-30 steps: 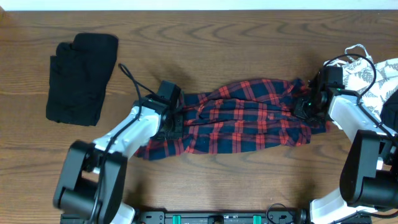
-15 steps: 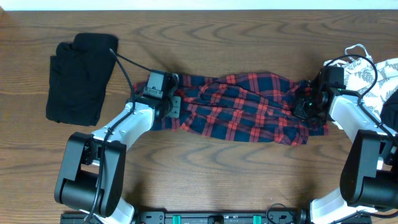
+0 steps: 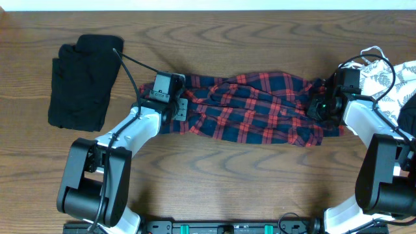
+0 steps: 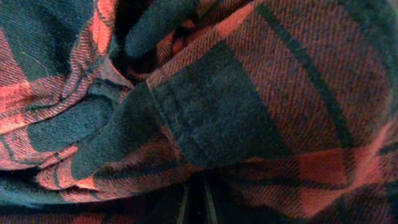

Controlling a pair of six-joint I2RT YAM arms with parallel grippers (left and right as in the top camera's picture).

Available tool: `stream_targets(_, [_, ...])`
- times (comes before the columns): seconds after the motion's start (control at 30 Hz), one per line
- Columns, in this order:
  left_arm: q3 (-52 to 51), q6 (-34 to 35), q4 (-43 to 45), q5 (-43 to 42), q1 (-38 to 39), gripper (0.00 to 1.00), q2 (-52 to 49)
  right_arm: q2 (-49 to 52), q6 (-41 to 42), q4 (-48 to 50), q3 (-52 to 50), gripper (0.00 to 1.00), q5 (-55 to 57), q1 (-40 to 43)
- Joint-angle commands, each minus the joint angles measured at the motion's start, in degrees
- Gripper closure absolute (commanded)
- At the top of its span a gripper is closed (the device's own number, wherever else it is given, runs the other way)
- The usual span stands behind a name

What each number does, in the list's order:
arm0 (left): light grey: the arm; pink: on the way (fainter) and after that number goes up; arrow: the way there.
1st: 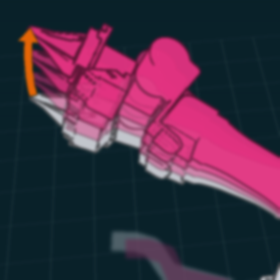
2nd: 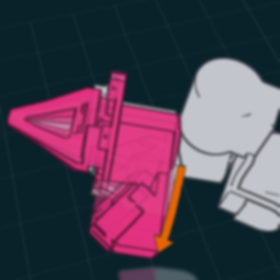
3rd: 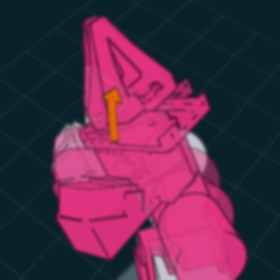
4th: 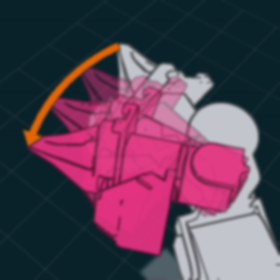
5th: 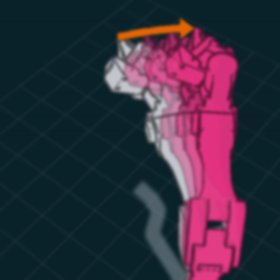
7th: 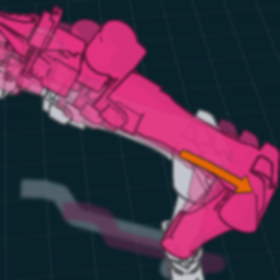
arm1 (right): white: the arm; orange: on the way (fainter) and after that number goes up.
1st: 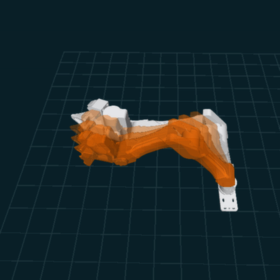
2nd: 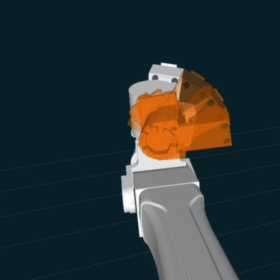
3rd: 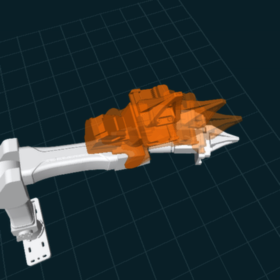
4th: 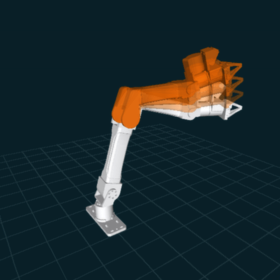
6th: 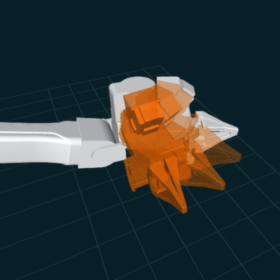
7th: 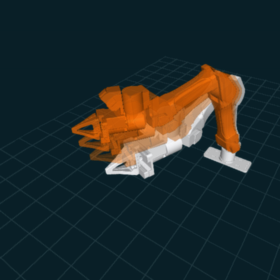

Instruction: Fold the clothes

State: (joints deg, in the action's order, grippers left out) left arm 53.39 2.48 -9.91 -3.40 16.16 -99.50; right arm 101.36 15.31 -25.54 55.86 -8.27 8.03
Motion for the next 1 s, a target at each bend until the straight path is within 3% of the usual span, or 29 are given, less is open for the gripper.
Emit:
stream_targets(0.0, [1.4, -0.5, -0.3, 1.5, -0.3, 0.66, 3.9, 1.7, -0.8, 1.1, -0.8, 0.91, 1.6, 0.6])
stream_targets(0.23, [1.4, -0.3, -5.4, 0.2, -0.3, 0.65, 14.1, 1.5, -2.5, 1.4, -0.7, 0.92, -4.2, 0.6])
stream_targets(0.4, [1.4, 0.0, -8.9, -2.7, -0.3, 0.65, 18.6, -3.2, -2.0, -0.2, 0.0, 0.85, -5.3, 1.0])
stream_targets(0.47, [1.4, 0.1, -9.8, -2.6, -0.3, 0.65, 19.1, -6.6, -1.7, -1.4, 0.6, 0.77, -5.2, 1.6])
stream_targets(0.63, [1.4, 0.1, -12.7, -2.6, -0.3, 0.65, 19.0, -17.4, -1.6, -5.4, 1.3, 0.42, -5.0, 6.3])
stream_targets(0.73, [1.4, 0.1, -13.4, -2.6, -0.3, 0.65, 19.0, -21.7, -1.6, -8.9, 1.3, 0.35, -5.0, 10.1])
stream_targets(0.9, [1.4, 0.1, -13.4, -2.6, -0.3, 0.65, 19.0, -21.5, -1.4, -14.6, 0.6, 0.05, -9.2, 16.4])
stream_targets(0.97, [1.4, 0.1, -13.4, -2.6, -0.3, 0.65, 19.0, -20.1, -4.3, -14.5, -0.5, 0.01, -11.3, 17.6])
